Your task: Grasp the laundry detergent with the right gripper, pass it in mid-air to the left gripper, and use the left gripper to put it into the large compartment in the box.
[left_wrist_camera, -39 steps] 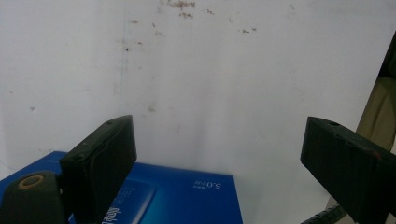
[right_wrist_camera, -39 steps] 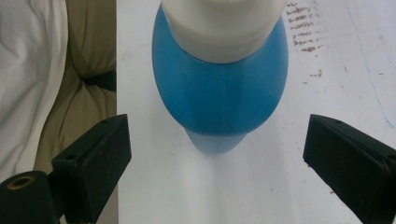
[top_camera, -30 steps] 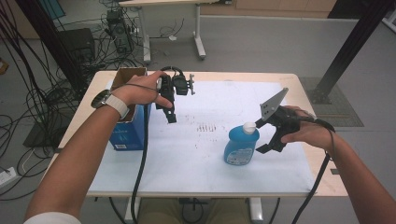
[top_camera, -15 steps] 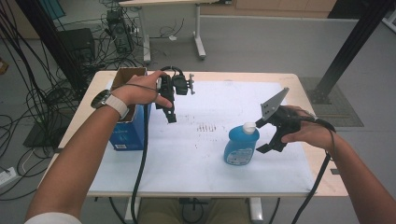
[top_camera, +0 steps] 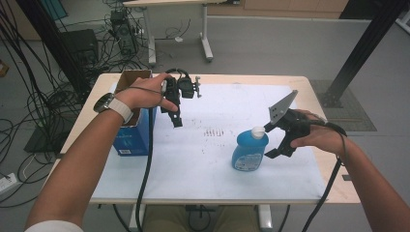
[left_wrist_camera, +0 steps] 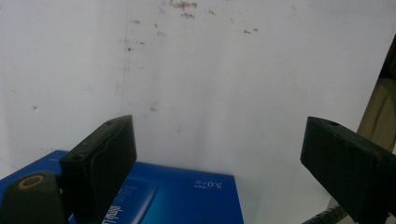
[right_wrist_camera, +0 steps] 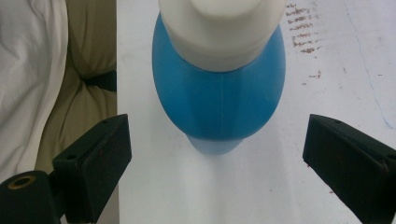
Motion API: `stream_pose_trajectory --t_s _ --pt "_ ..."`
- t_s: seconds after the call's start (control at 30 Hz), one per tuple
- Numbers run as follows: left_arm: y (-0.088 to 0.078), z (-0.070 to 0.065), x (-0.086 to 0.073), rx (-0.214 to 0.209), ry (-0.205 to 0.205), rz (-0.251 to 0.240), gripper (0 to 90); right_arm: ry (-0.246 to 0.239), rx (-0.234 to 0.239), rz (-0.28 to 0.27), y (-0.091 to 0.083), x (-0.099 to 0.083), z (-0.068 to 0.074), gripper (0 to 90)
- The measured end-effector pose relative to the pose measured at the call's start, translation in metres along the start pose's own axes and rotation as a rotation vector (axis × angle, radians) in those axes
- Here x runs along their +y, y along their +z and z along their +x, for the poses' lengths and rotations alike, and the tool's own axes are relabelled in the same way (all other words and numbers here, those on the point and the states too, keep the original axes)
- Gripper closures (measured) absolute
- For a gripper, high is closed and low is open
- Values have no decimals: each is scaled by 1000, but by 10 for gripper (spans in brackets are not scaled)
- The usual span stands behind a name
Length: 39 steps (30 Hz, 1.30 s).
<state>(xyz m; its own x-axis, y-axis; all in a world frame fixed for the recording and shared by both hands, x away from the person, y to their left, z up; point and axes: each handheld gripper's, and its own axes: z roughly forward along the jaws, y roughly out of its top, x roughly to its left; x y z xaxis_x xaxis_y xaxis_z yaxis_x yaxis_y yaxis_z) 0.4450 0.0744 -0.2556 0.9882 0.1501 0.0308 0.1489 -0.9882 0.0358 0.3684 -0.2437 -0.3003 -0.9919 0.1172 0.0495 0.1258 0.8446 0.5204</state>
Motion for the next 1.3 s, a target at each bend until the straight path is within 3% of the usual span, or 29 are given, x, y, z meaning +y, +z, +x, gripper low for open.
stream_pose_trajectory --t_s 1.3 --pt "1 -1 -2 6 -4 -11 109 -12 -17 -13 5 0 1 78"
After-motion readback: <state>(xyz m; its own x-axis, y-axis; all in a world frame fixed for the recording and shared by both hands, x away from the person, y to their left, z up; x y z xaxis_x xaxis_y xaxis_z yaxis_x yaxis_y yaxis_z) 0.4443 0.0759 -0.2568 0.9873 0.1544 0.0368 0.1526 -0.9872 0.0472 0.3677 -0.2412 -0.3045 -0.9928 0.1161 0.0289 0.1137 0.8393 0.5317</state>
